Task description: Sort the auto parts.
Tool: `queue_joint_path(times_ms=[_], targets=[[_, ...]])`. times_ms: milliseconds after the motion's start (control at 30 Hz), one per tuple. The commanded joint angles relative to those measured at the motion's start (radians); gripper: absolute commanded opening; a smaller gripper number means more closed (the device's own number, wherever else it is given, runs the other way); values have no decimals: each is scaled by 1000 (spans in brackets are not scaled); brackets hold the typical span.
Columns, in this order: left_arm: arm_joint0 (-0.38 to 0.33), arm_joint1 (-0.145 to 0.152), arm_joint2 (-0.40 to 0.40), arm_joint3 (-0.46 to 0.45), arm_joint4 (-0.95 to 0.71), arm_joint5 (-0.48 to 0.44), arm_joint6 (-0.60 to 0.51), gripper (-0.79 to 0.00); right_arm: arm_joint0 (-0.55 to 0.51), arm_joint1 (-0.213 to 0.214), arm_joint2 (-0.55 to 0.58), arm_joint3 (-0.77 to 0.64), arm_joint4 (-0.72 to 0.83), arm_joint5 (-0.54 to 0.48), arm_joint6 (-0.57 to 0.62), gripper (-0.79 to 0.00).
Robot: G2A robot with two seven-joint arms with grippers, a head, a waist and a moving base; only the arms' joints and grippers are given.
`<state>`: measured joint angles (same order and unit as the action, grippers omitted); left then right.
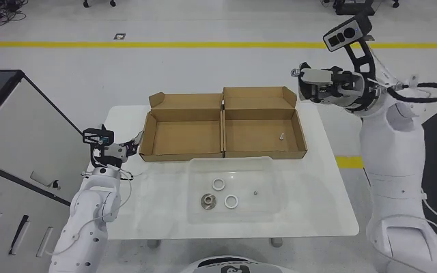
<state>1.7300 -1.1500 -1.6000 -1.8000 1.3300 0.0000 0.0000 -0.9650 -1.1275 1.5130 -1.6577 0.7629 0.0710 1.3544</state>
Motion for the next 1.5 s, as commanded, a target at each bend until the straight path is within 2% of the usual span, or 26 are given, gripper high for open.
queue_joint_path(times_ms=[0,267,500,733,1067,1467], targets=[[0,0,0,0,0,0,0,0,4,12,20,4,-129,9,10,-785],[0,0,0,0,0,0,0,0,77,52,-8,62,-559,-1,71,-785],[0,0,0,0,0,0,0,0,158,65,-131,123,-860,-29,74,-785],[0,0,0,0,0,0,0,0,220,68,-263,168,-1080,-53,93,-785],[0,0,0,0,0,0,0,0,289,54,-428,279,-1242,-43,91,-785],[0,0,0,0,0,0,0,0,349,2,-625,482,-1358,31,-8,-785]])
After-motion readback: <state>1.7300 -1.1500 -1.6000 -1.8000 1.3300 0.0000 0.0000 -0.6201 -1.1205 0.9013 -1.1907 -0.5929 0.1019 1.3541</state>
